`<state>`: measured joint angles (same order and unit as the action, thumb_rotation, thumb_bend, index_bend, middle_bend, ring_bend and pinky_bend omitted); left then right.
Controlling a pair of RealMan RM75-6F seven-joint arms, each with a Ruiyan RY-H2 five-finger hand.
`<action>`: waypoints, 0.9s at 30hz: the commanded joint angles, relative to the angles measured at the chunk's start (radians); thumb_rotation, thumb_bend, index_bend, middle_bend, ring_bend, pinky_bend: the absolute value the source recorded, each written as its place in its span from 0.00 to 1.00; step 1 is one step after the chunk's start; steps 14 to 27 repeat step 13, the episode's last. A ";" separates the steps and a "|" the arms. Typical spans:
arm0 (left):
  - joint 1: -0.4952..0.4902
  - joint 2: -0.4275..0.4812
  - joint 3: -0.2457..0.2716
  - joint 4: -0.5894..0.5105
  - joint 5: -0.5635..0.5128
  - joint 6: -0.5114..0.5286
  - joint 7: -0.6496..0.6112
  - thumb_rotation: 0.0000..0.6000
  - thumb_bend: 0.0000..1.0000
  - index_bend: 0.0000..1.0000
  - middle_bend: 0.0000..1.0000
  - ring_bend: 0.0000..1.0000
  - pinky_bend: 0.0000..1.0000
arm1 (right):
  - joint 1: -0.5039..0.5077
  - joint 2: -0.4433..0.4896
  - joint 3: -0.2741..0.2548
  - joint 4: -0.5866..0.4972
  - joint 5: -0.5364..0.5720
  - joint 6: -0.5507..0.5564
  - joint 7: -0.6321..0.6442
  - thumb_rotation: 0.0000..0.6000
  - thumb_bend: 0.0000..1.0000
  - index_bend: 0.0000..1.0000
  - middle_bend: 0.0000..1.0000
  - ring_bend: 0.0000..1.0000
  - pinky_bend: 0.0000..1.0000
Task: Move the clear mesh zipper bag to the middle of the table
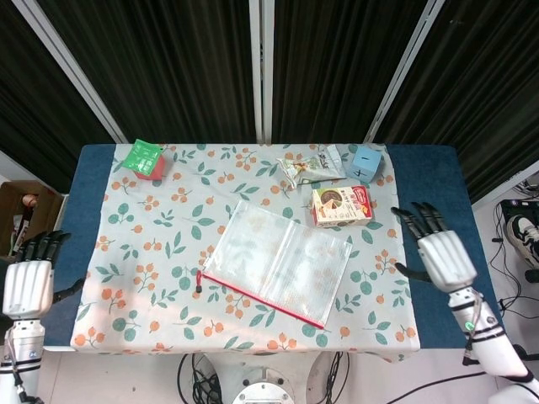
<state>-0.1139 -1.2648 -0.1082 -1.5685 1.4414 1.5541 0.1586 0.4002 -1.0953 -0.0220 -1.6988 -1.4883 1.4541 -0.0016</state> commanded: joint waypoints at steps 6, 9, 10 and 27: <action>0.088 0.043 0.091 -0.045 0.038 0.045 -0.038 1.00 0.05 0.22 0.16 0.12 0.17 | -0.231 -0.072 -0.049 0.213 -0.086 0.216 0.188 1.00 0.08 0.06 0.13 0.00 0.00; 0.112 0.041 0.111 -0.050 0.046 0.060 -0.036 1.00 0.05 0.22 0.16 0.12 0.17 | -0.255 -0.084 -0.053 0.253 -0.088 0.220 0.233 1.00 0.08 0.06 0.13 0.00 0.00; 0.118 0.040 0.116 -0.050 0.047 0.062 -0.033 1.00 0.05 0.22 0.16 0.12 0.17 | -0.258 -0.087 -0.052 0.262 -0.088 0.217 0.241 1.00 0.08 0.06 0.13 0.00 0.00; 0.131 0.037 0.124 -0.053 0.048 0.067 -0.025 1.00 0.05 0.22 0.16 0.12 0.17 | -0.258 -0.090 -0.048 0.278 -0.095 0.194 0.263 1.00 0.08 0.06 0.13 0.00 0.00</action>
